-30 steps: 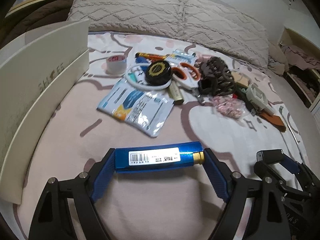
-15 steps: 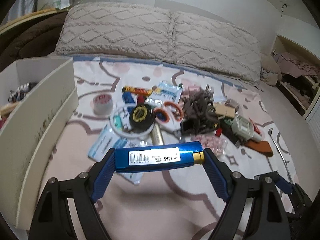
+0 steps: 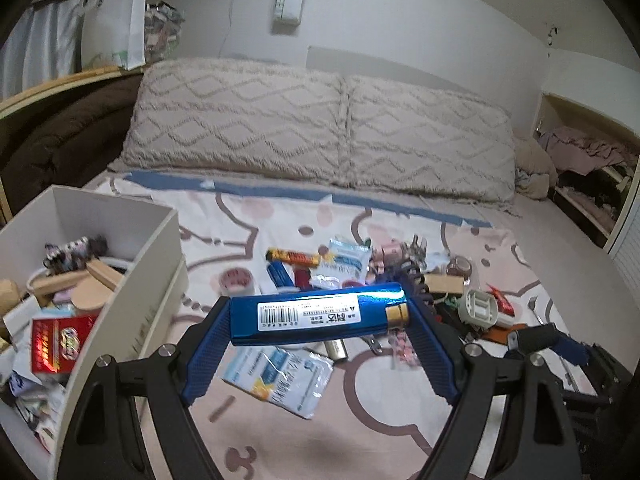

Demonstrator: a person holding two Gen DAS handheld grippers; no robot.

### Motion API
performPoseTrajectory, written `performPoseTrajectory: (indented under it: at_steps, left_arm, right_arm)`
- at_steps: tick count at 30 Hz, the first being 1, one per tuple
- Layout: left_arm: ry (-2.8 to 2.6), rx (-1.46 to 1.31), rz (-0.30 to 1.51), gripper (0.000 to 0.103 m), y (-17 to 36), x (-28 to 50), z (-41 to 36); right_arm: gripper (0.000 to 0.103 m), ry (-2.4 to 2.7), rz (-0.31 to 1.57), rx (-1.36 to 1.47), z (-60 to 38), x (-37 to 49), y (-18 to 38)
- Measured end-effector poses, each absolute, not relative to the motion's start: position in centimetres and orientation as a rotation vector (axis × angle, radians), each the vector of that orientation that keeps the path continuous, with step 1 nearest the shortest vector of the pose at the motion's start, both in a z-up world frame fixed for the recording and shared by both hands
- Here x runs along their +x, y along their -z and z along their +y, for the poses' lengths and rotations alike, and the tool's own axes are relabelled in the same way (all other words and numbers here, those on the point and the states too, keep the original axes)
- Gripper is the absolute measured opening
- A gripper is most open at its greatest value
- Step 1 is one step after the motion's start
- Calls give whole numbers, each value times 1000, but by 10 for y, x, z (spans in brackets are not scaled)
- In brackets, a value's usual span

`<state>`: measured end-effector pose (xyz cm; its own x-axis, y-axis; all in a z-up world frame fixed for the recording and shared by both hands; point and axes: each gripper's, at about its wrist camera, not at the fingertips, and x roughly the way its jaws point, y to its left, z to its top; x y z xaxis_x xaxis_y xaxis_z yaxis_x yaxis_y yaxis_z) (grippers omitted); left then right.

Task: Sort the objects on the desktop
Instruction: 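Lift and carry the black handle and blue lighter over the white shoe box with both tools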

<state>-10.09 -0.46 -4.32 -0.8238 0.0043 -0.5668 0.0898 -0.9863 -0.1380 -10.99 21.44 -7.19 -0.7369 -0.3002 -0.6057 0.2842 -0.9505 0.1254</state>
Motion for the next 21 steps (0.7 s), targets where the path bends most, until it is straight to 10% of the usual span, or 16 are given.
performPoseTrajectory:
  at_steps: [21]
  left_arm:
    - [2869, 629, 262, 85, -8, -49, -106]
  right_arm:
    - [81, 2562, 11, 758, 117, -97, 13]
